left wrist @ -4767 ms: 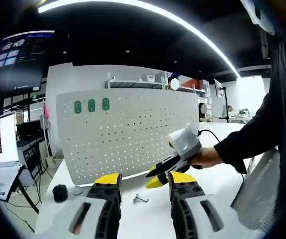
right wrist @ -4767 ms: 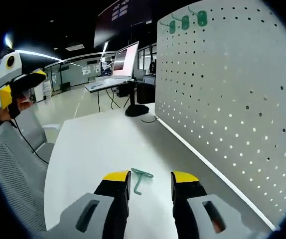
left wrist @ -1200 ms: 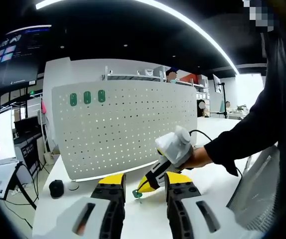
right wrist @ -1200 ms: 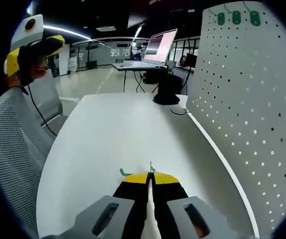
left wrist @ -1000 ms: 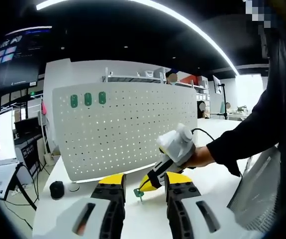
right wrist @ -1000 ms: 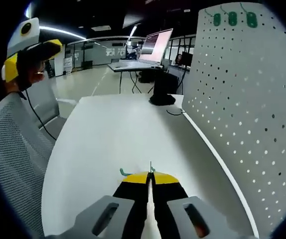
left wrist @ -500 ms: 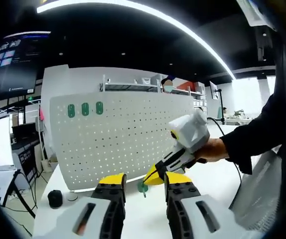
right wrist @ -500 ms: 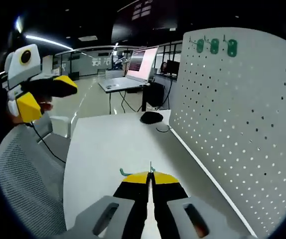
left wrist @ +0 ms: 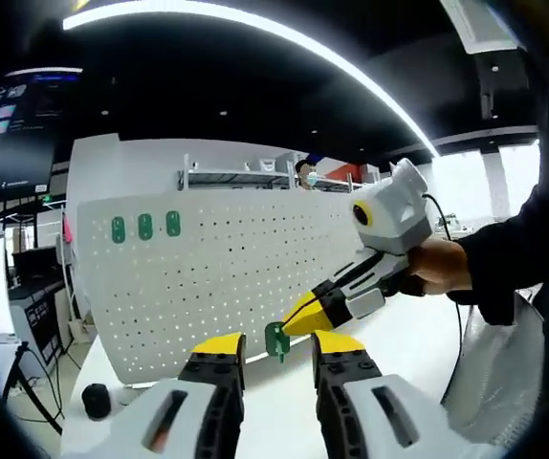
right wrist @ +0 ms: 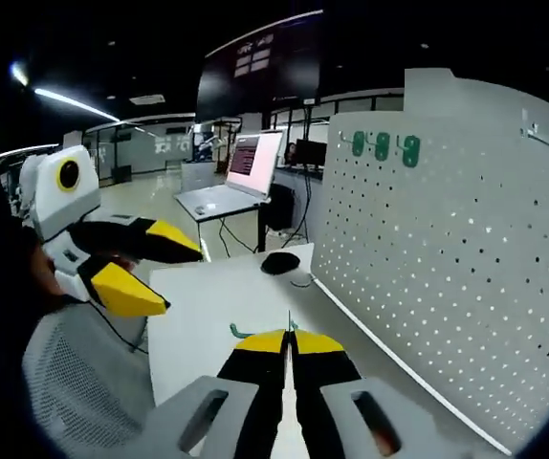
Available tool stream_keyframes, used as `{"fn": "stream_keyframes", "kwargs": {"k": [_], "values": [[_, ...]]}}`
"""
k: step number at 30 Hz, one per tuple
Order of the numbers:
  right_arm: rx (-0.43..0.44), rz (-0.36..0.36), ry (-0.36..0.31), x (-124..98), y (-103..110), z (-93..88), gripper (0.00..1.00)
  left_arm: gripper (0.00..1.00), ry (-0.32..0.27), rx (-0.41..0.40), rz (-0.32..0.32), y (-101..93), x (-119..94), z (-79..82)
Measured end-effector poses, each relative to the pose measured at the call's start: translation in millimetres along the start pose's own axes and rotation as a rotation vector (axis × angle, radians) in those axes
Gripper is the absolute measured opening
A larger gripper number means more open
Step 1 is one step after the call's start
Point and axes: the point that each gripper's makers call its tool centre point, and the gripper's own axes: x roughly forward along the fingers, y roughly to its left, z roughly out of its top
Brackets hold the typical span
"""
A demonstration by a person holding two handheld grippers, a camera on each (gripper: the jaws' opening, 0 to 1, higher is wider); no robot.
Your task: Insert the hook assembly into the mounting plate slot until the hook locks in place.
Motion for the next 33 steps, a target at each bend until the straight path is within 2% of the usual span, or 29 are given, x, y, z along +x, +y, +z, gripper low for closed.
{"fn": "stream_keyframes", "kwargs": {"k": [7, 19, 33], "values": [[0.057, -0.023, -0.006, -12.4, 6.3, 9.2, 0.00, 0.24, -0.012, 0.016, -0.010, -4.4, 8.0, 4.2], [0.167, 0.000, -0.031, -26.6, 17.6, 20.3, 0.00, 0.19, -0.011, 0.056, -0.015, -8.4, 12.8, 3.1], [0.207, 0.030, -0.016, -31.2, 28.4, 25.2, 0.00, 0.10, -0.011, 0.116, -0.037, -18.9, 20.3, 6.2]]}}
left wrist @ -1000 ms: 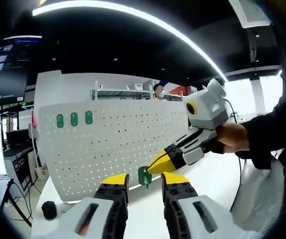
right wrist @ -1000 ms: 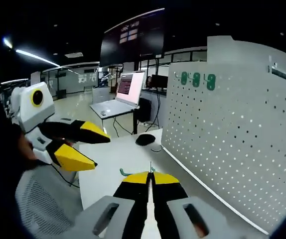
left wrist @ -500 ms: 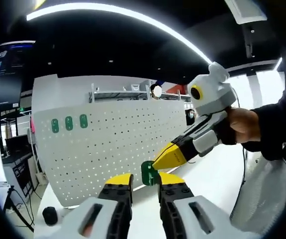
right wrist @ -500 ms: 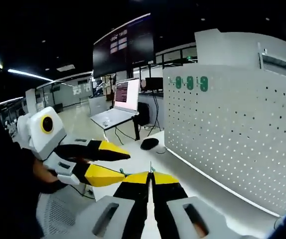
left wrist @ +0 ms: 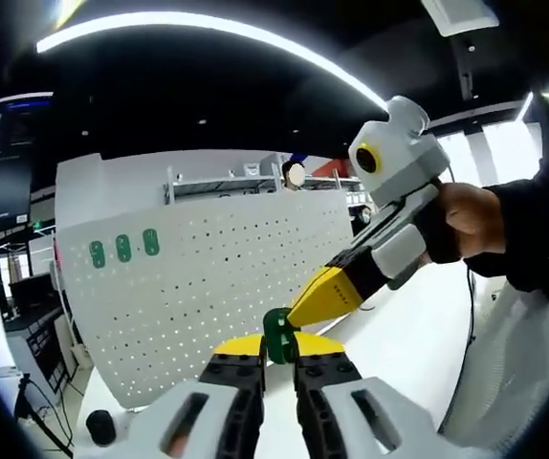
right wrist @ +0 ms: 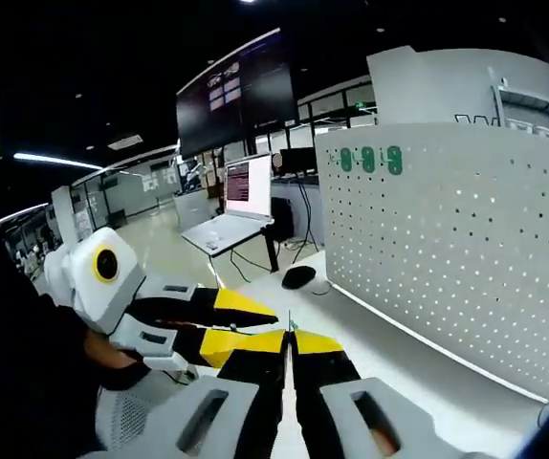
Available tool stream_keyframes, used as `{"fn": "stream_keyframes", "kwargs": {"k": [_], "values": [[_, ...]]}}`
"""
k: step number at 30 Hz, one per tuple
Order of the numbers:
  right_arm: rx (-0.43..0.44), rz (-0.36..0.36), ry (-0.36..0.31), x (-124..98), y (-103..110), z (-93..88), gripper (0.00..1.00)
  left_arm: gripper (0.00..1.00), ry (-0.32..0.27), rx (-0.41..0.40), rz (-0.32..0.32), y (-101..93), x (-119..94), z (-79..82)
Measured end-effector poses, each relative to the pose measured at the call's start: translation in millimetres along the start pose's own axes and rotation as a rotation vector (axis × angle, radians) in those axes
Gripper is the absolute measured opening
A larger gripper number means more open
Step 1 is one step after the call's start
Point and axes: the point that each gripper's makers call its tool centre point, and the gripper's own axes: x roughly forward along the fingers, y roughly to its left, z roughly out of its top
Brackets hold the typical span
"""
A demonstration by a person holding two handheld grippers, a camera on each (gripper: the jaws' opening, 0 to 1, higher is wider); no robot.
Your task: Insert the hook assembly into the mounting plate slot until the hook locks in place.
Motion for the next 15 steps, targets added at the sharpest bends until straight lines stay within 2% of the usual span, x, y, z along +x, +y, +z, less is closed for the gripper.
{"fn": "stream_keyframes", "kwargs": {"k": [15], "values": [[-0.033, -0.002, 0.018, 0.5, 5.9, 0.3, 0.00, 0.04, 0.008, 0.028, -0.006, -2.2, 1.1, -1.7]]}}
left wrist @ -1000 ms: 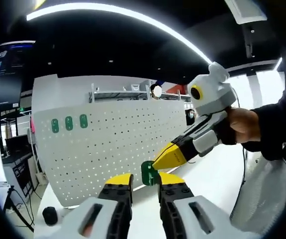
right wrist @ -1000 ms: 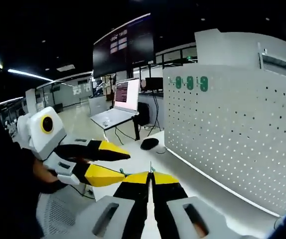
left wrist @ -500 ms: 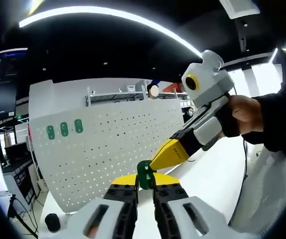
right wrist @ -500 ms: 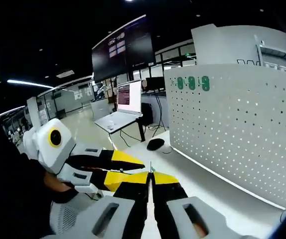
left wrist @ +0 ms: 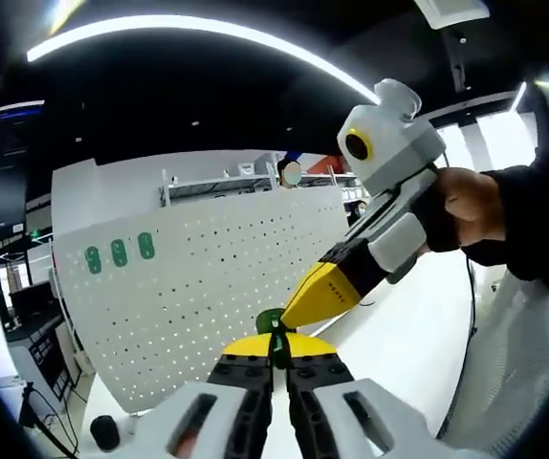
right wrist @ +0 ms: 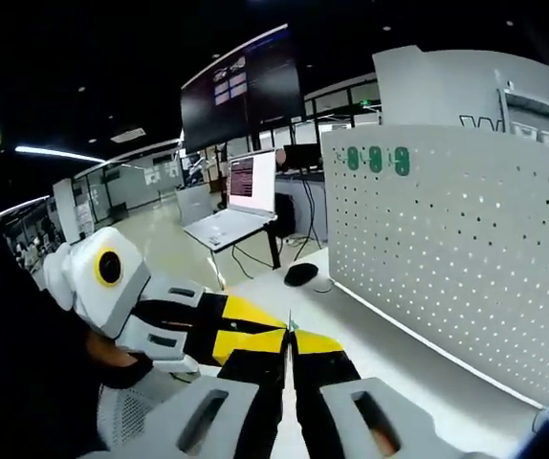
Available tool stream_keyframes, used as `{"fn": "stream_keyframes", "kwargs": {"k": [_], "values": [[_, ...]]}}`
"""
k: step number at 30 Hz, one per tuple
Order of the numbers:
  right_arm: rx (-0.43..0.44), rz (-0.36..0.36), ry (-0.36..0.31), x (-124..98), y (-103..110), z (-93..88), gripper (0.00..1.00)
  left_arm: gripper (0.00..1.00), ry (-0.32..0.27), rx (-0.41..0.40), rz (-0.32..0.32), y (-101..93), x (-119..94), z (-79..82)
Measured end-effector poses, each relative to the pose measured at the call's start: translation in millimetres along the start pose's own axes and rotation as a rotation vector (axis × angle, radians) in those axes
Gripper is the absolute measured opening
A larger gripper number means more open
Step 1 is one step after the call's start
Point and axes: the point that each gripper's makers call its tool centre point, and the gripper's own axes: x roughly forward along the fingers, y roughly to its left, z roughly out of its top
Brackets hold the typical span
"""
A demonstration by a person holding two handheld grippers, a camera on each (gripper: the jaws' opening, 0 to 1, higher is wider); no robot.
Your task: Insert the hook assembly into the mounting plate slot until the hook locks in place.
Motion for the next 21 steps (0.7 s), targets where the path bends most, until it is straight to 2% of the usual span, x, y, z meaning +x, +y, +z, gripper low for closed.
{"fn": "stream_keyframes", "kwargs": {"k": [10, 13, 15, 21], "values": [[-0.041, -0.023, -0.029, -4.0, -1.7, 4.5, 0.01, 0.03, 0.006, -0.035, 0.016, 4.8, 2.4, -0.1], [-0.060, -0.041, -0.055, -8.3, -4.4, 9.2, 0.05, 0.03, 0.004, -0.076, 0.023, 9.8, 2.7, 0.1], [-0.093, -0.064, -0.066, -11.1, -7.6, 10.9, 0.07, 0.03, 0.006, -0.079, 0.029, 12.4, 3.0, 0.8], [-0.113, -0.099, -0.088, -16.8, -14.2, 12.3, 0.15, 0.03, -0.008, -0.099, 0.039, 20.7, 5.6, 8.9]]}}
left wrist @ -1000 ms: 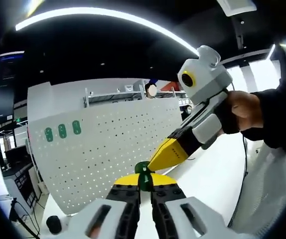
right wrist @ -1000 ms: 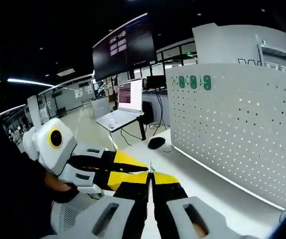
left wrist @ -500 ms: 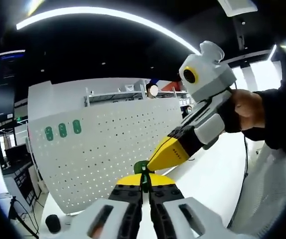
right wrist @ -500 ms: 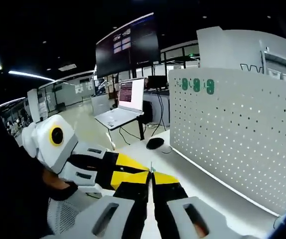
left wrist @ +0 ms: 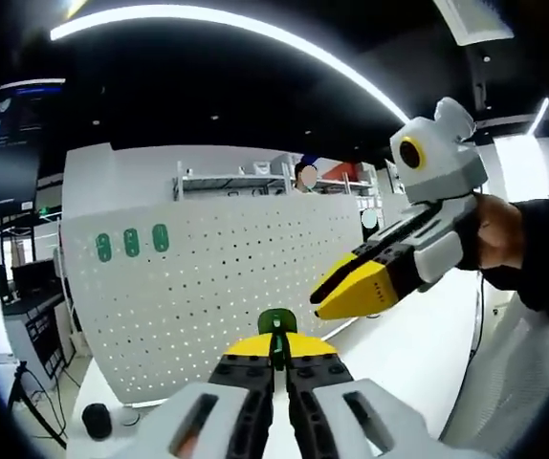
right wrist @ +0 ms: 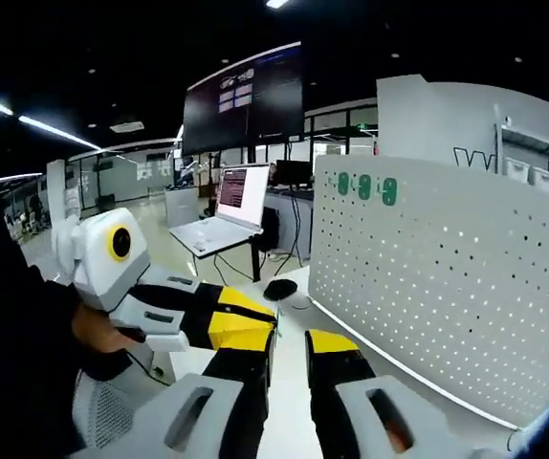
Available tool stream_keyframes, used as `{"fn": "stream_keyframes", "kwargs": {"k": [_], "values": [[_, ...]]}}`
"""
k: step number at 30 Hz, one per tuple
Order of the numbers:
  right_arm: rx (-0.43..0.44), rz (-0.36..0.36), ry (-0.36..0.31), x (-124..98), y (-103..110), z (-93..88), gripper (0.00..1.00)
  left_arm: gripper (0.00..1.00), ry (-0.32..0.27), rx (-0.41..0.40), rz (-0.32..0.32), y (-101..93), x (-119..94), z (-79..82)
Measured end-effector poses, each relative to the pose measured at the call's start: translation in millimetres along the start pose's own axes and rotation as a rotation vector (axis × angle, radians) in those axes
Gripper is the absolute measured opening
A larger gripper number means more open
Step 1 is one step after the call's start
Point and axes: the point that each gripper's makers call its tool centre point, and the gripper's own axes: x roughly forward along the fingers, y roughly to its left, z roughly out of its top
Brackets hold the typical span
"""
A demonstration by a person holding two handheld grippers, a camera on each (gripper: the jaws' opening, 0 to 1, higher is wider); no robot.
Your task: Insert the hook assembly into the mounting plate slot until the hook locks in place.
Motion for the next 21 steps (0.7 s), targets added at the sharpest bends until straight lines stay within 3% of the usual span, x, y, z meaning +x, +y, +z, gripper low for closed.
{"fn": "stream_keyframes", "kwargs": {"k": [21], "values": [[0.000, -0.171, -0.080, -26.2, -42.5, -3.7, 0.51, 0.03, -0.086, -0.011, 0.038, 33.4, 32.0, 55.6]]}}
